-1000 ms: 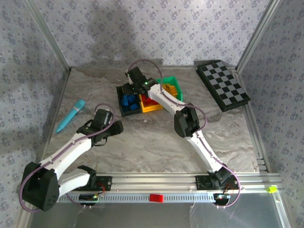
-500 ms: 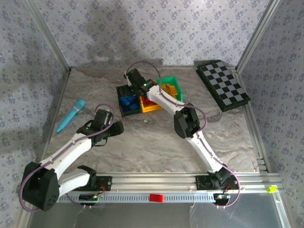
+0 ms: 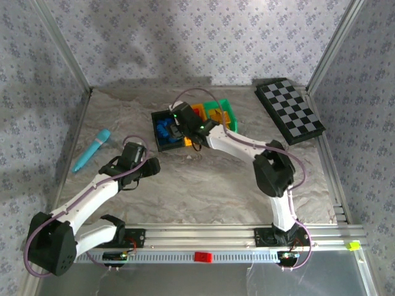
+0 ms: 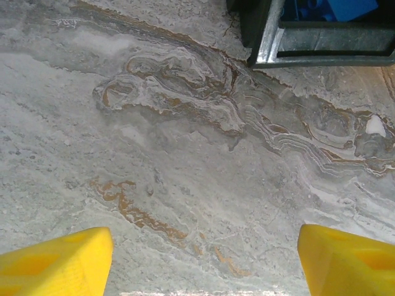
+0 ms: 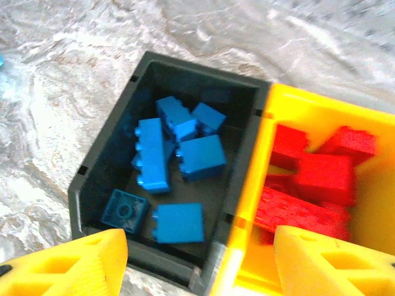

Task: Sort the legos into containers by color
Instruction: Reset both arms

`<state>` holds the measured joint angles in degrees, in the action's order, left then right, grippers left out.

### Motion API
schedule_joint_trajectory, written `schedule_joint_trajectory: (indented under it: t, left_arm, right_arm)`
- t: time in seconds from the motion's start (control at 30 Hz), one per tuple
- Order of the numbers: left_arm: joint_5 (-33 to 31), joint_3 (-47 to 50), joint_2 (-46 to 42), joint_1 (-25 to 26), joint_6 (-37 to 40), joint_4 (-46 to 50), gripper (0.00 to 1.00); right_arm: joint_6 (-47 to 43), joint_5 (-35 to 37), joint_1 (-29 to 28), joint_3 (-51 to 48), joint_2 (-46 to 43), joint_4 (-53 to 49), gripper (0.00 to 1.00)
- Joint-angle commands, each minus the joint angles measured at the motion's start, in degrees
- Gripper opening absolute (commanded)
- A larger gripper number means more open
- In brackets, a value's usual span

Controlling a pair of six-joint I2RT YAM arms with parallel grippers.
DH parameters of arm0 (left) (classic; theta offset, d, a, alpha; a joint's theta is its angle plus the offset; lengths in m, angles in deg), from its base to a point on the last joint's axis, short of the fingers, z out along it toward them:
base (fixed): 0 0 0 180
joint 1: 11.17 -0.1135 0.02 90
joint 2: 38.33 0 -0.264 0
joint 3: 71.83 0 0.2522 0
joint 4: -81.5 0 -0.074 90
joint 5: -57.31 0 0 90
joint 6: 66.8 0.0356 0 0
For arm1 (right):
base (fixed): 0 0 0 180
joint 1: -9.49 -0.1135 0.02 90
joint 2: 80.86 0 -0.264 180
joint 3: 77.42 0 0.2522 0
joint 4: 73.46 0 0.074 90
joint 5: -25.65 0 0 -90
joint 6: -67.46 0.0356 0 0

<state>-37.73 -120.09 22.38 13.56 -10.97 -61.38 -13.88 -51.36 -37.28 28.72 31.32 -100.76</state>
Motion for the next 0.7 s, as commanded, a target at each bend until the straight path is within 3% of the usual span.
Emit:
schedule_joint_trajectory:
  t: [0.0,0.37,0.53,0.6,0.67]
  left_arm:
    - [-1.3,-1.5,0.1,-0.5,0.0,0.4,0.78]
    - [-4.1,-3.1,0.6,-1.6,1.5,-1.1,0.78]
    - [-7.6,-3.3,-1.4,-2.5,2.4,-1.3,0.78]
    - [-9.6,-3.5,-3.2,-3.0,2.7,-1.1,0.85]
    - [-11.1,-3.7,-5.1,-3.8,3.5,-0.6,0.85]
  right_arm:
    - [-2.3,7.1,0.0,-7.4,-7.3,6.4,0.66]
    - [-9.3,23.1,0.1,-33.2,-28.0,17.1,0.67]
    - [-10.2,26.1,3.2,-41.2,-36.7,19.1,0.68]
    - [-9.9,26.4,5.0,-44.1,-41.3,19.0,0.69]
    - [-8.6,26.2,7.3,-46.0,-45.3,17.6,0.69]
